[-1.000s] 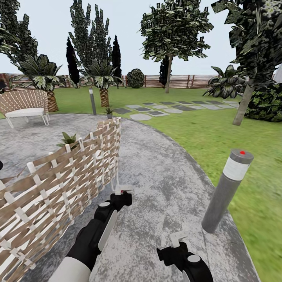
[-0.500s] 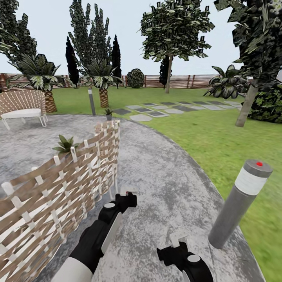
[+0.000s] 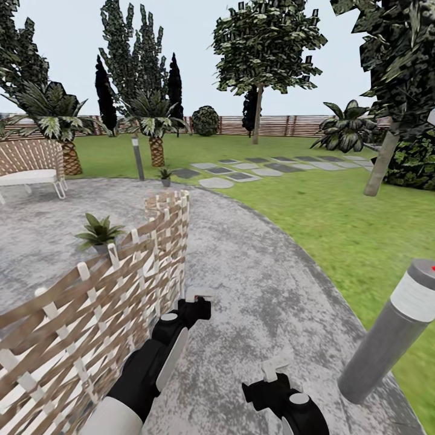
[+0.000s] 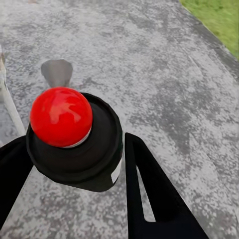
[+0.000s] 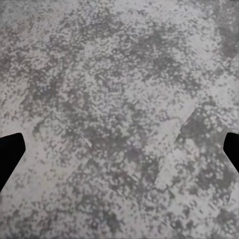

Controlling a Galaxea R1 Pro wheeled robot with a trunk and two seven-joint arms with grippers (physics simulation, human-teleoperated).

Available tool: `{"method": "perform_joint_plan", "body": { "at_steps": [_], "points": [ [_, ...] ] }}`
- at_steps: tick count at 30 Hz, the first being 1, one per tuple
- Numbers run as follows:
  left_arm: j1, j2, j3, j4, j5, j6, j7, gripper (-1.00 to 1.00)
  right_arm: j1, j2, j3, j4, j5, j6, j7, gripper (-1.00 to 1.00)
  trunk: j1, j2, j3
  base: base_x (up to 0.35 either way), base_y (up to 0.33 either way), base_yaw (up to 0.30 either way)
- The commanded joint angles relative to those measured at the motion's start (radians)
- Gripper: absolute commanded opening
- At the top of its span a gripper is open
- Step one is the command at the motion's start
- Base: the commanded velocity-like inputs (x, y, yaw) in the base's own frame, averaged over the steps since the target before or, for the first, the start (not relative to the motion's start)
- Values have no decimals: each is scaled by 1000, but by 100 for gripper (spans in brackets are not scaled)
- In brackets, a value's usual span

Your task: Pick up the pesticide atomizer in the garden and spray insectifuge to fully cover both potted plants in the garden.

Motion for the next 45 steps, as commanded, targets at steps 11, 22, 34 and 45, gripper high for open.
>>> {"method": "perform_joint_plan", "body": {
  "at_steps": [11,22,34,45],
  "points": [
    [-1,0,-2,-1,11,4,9,-100,0,0,0,-1,-1,5,0,100,0,0,-1,6,5,-185],
    [-1,0,-2,-1,11,4,9,-100,0,0,0,-1,-2,5,0,100,0,0,-1,0,0,-274],
    [-1,0,-2,-1,11,4,9,-100,0,0,0,-1,-1,5,0,100,0,0,-1,108,75,-160],
    [-1,0,-2,-1,11,4,9,-100,0,0,0,-1,-1,5,0,100,0,0,-1,148,23,-2]
  ]
}}
